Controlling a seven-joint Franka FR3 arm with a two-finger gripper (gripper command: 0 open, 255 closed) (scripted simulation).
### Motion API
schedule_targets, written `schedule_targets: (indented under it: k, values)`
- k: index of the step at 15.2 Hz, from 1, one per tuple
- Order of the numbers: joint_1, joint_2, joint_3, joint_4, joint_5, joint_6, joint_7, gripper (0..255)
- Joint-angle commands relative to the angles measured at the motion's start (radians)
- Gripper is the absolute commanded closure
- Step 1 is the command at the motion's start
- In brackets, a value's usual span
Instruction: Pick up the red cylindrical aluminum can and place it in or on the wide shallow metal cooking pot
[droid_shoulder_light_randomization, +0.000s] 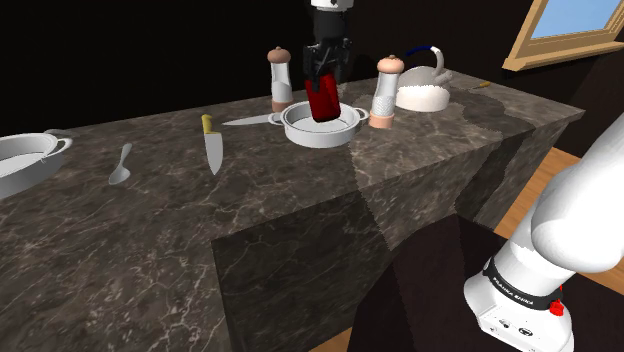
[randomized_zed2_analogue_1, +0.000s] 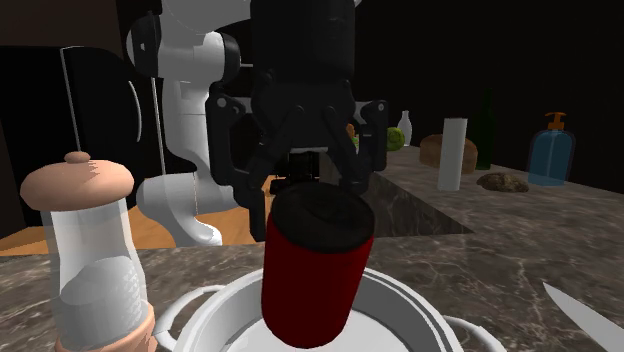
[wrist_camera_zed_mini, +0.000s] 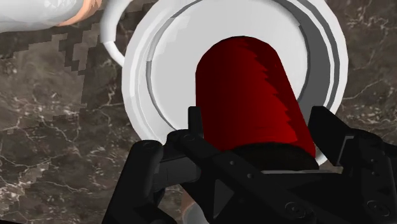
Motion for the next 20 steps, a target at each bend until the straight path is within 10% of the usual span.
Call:
schedule_targets:
  k: [1,2,3,20]
  values:
    - [0.000,0.000,0.000,0.000,0.000,0.001,0.000,255]
    - [0.000,0.000,0.000,0.000,0.000,0.001,0.000,255]
    - [0.000,0.000,0.000,0.000,0.000,0.000,0.000,0]
    - [0.001,0.022,0.002,0.154,-0.003,-0.132,0.003,0]
